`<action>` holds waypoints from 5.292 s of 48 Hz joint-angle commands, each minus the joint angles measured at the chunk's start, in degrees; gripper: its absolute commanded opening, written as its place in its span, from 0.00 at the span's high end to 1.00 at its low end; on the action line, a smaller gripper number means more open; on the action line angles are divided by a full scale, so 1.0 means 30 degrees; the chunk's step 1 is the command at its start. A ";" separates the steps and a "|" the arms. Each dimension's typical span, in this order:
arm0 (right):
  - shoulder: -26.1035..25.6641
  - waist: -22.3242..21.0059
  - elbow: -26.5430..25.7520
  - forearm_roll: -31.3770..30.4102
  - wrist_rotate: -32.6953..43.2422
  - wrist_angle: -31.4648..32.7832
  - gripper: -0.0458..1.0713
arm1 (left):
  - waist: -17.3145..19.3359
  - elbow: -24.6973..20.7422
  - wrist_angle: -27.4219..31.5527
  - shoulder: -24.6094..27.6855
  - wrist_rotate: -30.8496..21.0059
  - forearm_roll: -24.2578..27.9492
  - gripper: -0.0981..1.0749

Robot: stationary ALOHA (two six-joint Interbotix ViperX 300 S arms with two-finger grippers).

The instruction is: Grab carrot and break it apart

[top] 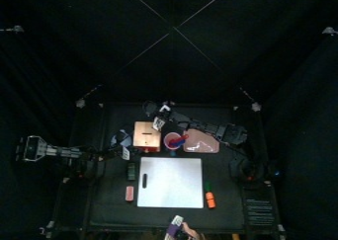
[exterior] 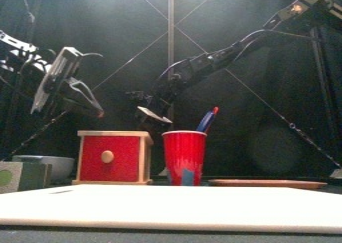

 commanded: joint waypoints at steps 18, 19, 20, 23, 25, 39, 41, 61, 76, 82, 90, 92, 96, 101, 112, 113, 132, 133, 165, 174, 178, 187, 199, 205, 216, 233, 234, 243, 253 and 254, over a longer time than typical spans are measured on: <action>-0.4893 0.0850 0.0820 -0.0176 0.0059 0.3047 0.50 | 0.0059 0.0557 -0.0059 -0.2754 0.0000 0.2754 0.61; -0.5127 0.0938 0.0996 -0.0146 0.0059 0.3223 0.50 | 0.0059 0.0586 -0.0088 -0.2754 0.0000 0.2783 0.61; -0.5332 0.1025 0.1172 -0.0088 0.0059 0.3428 0.49 | 0.0059 0.0586 -0.0088 -0.2754 0.0000 0.2842 0.61; -0.6035 0.1318 0.1846 0.0029 0.0088 0.3896 0.49 | 0.0059 0.0645 -0.0059 -0.2754 0.0000 0.2959 0.61; -0.6475 0.1494 0.2285 0.0176 0.0117 0.4043 0.49 | 0.0059 0.0674 -0.0059 -0.2754 0.0000 0.3105 0.61; -0.9492 0.1992 0.5918 0.1318 0.2109 0.4102 0.49 | 0.0000 0.0908 0.0000 -0.2725 -0.0029 0.4746 0.61; -0.9844 0.1992 0.6387 0.1289 0.2432 0.4072 0.49 | 0.0000 0.0967 0.0000 -0.2754 -0.0029 0.4863 0.60; -1.2422 0.1963 0.9346 0.1377 0.5537 0.3867 0.36 | 0.0146 0.1289 0.0000 -0.2754 -0.0059 0.4863 0.61; -1.4121 0.1699 1.1689 0.1230 0.6738 0.4014 0.21 | 0.0498 0.1436 0.0000 -0.2754 -0.0059 0.4863 0.61; -1.4385 0.1289 1.2246 0.1318 0.6738 0.3955 0.21 | 0.0762 0.1465 0.0000 -0.2754 -0.0088 0.4834 0.61; -1.4209 0.0908 1.2773 0.1465 0.6738 0.3516 0.21 | 0.0762 0.1523 0.0000 -0.2754 -0.0088 0.4746 0.60; -1.4150 0.0850 1.2920 0.1494 0.6738 0.3281 0.21 | 0.0762 0.1553 0.0000 -0.2725 -0.0088 0.4717 0.61; -1.4004 0.0762 1.3096 0.1670 0.6738 0.2959 0.21 | 0.0762 0.1582 0.0000 -0.2754 -0.0117 0.4541 0.61; -1.3916 0.0557 1.3389 0.2021 0.6738 0.2754 0.21 | 0.0762 0.1641 0.0029 -0.2754 -0.0088 0.4365 0.61; -1.3770 0.0527 1.3887 0.2871 0.6680 0.1729 0.22 | 0.0762 0.1699 0.0000 -0.2754 -0.0088 0.4189 0.61; -1.3799 0.0527 1.3945 0.2930 0.6680 0.1611 0.22 | 0.0791 0.1699 0.0000 -0.2754 -0.0088 0.4189 0.61; -1.3799 0.0439 1.4033 0.3281 0.6709 0.1230 0.48 | 0.0791 0.1729 0.0000 -0.2754 -0.0088 0.4189 0.61; -1.3799 0.0410 1.4004 0.3311 0.6709 0.1260 0.50 | 0.0791 0.1729 0.0000 -0.2754 -0.0117 0.4189 0.61; -1.5850 0.0059 1.3418 0.1641 0.6709 -0.0117 0.59 | 0.0791 0.1787 0.0000 -0.2754 -0.0117 0.4189 0.61; -1.7285 0.0088 1.3623 0.1055 0.6709 -0.0527 0.59 | 0.0791 0.1787 0.0000 -0.2754 -0.0117 0.4189 0.61; -1.8135 0.0117 1.3916 0.0762 0.6709 -0.0850 0.59 | 0.0791 0.1787 0.0000 -0.2754 -0.0117 0.4189 0.61; -2.0068 0.0234 1.5264 0.0762 0.6768 -0.2666 0.59 | 0.0908 0.1787 0.0000 -0.2754 -0.0117 0.4189 0.61; -2.2090 0.0762 1.7344 0.1289 0.6738 -0.5742 0.59 | 0.0937 0.1758 0.0000 -0.2754 -0.0059 0.4219 0.61; -2.2412 0.1523 1.8135 0.1230 0.6709 -0.6914 0.59 | 0.0879 0.1729 0.0029 -0.2754 0.0059 0.4424 0.61; -2.2148 0.3340 1.9160 0.0469 0.6650 -0.9434 0.59 | 0.0732 0.1670 0.0000 -0.2754 0.0059 0.6240 0.61; -2.0742 0.5977 2.1826 -0.0439 0.6387 -1.5176 0.59 | -0.0176 0.0937 -0.0293 -0.2754 -0.0029 1.1338 0.59; -2.0625 0.6094 2.1914 -0.0498 0.6387 -1.5439 0.59 | -0.0234 0.0820 -0.0293 -0.2754 -0.0029 1.1660 0.58; -1.9570 0.6826 2.2617 -0.1143 0.6328 -1.8076 0.59 | -0.0850 0.0264 -0.0293 -0.2344 -0.0059 1.2246 0.50; -1.8838 0.7148 2.3174 -0.1230 0.6299 -2.0391 0.59 | -0.2080 -0.0352 -0.0322 -0.1025 -0.0059 1.2246 0.34; -1.8809 0.7119 2.3232 -0.1230 0.6299 -2.0596 0.59 | -0.2168 -0.0439 -0.0322 -0.0850 -0.0029 1.2246 0.33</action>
